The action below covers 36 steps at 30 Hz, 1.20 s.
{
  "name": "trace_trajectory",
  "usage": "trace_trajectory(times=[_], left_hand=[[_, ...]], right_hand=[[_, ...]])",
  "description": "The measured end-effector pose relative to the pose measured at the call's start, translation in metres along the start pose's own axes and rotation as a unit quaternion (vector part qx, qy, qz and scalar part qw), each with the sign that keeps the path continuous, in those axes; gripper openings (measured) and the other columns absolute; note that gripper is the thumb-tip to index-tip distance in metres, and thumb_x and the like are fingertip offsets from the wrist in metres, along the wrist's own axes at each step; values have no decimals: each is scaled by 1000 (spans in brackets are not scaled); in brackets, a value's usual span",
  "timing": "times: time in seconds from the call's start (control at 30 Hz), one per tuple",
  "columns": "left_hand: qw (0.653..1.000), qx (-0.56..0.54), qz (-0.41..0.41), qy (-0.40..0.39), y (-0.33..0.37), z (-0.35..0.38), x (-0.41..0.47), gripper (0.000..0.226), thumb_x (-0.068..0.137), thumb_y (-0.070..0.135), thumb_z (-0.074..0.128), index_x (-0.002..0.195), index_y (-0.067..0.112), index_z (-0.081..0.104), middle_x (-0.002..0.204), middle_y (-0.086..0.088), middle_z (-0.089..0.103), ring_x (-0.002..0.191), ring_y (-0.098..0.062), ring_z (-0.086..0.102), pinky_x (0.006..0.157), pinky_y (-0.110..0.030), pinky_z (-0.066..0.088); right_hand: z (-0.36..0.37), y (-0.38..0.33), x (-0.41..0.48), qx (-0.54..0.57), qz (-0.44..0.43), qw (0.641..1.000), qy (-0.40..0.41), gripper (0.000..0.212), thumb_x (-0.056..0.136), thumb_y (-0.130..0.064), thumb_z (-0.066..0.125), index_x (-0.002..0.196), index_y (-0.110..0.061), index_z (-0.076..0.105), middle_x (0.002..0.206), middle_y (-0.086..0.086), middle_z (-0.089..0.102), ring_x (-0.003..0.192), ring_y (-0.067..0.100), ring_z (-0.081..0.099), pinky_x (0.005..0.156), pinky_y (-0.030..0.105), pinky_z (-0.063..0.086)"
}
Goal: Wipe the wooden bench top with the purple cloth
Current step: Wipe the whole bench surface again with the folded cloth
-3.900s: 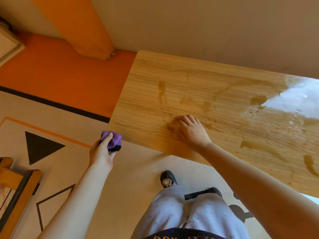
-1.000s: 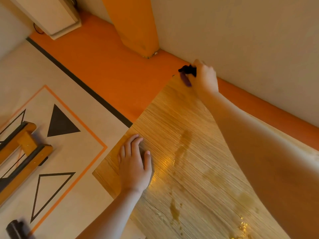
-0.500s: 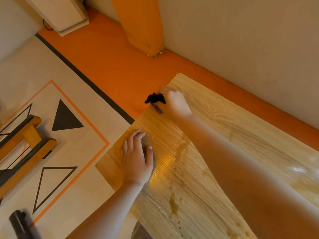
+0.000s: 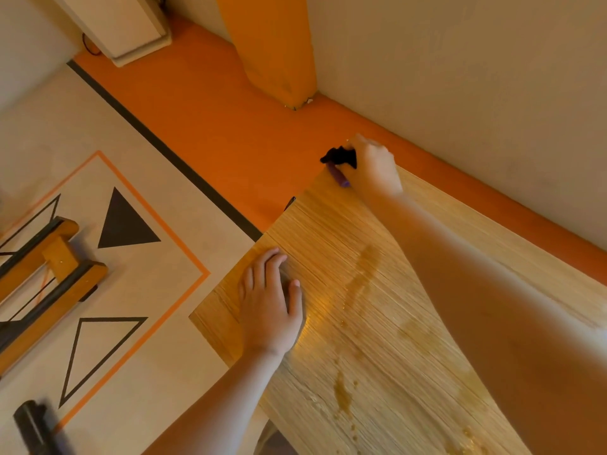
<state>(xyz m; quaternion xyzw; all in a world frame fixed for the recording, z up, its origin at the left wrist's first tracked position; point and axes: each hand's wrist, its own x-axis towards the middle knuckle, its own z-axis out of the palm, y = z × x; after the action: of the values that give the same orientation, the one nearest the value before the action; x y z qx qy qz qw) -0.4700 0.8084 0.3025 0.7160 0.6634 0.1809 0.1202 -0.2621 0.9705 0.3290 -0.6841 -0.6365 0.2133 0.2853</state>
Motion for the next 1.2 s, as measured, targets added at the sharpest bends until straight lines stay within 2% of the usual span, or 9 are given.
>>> trace_trajectory(times=[0.13,0.3,0.4,0.53,0.7,0.77,0.87,1.03,1.2], left_hand=[[1000,6,-2,-2,0,0,0,40,89,35,42,123,17,54,136,3,48,124,-17,41,104,-30,32],[1000,11,2,-1,0,0,0,40,91,36,40,123,17,55,135,2,49,123,-17,42,104,-32,34],[1000,6,0,-4,0,0,0,41,90,36,41,124,18,54,136,4,48,124,-17,41,105,-33,32],[1000,1,1,-4,0,0,0,41,89,36,42,124,17,54,136,4,48,125,-17,41,106,-32,30],[1000,-8,3,0,-1,1,-1,41,89,35,43,124,16,54,136,2,48,126,-19,41,106,-37,34],[1000,-7,3,0,0,0,-1,41,89,35,42,123,16,55,136,2,48,126,-19,41,106,-38,35],[1000,-1,2,-3,0,1,1,42,89,36,42,124,16,54,136,2,48,125,-19,42,105,-36,33],[1000,3,3,-7,0,0,0,42,90,36,41,124,16,54,136,2,48,125,-19,41,104,-38,34],[1000,11,-3,-12,1,0,2,43,90,37,40,124,16,54,136,2,48,124,-20,42,103,-38,34]], right_hand=[[29,-36,-29,17,-60,996,-70,21,89,-7,57,109,-6,53,109,9,59,87,21,60,62,23,42],[46,-57,-56,24,-145,983,-106,21,85,-4,58,106,-3,54,105,12,59,93,27,54,69,33,45],[26,-27,-36,11,-102,992,-70,22,89,-8,56,110,-5,53,113,13,56,95,26,56,71,31,47],[-19,31,-5,28,34,998,48,17,91,-16,56,108,-15,55,109,3,61,93,18,61,76,35,55],[-39,48,1,7,123,985,122,17,91,-10,55,107,-8,55,107,8,61,93,23,59,73,36,52],[-30,39,-5,27,102,986,127,13,90,-10,55,104,-9,56,110,7,62,98,22,60,77,37,53],[-9,11,-25,42,36,996,65,13,90,-11,57,103,-9,55,109,4,61,94,18,59,74,32,52],[21,-25,-55,6,-69,997,-25,22,86,-6,59,107,-2,55,110,14,60,99,30,55,69,32,43],[-21,11,-46,11,12,999,40,22,87,-9,59,108,-5,54,111,11,56,97,24,53,74,36,48]])
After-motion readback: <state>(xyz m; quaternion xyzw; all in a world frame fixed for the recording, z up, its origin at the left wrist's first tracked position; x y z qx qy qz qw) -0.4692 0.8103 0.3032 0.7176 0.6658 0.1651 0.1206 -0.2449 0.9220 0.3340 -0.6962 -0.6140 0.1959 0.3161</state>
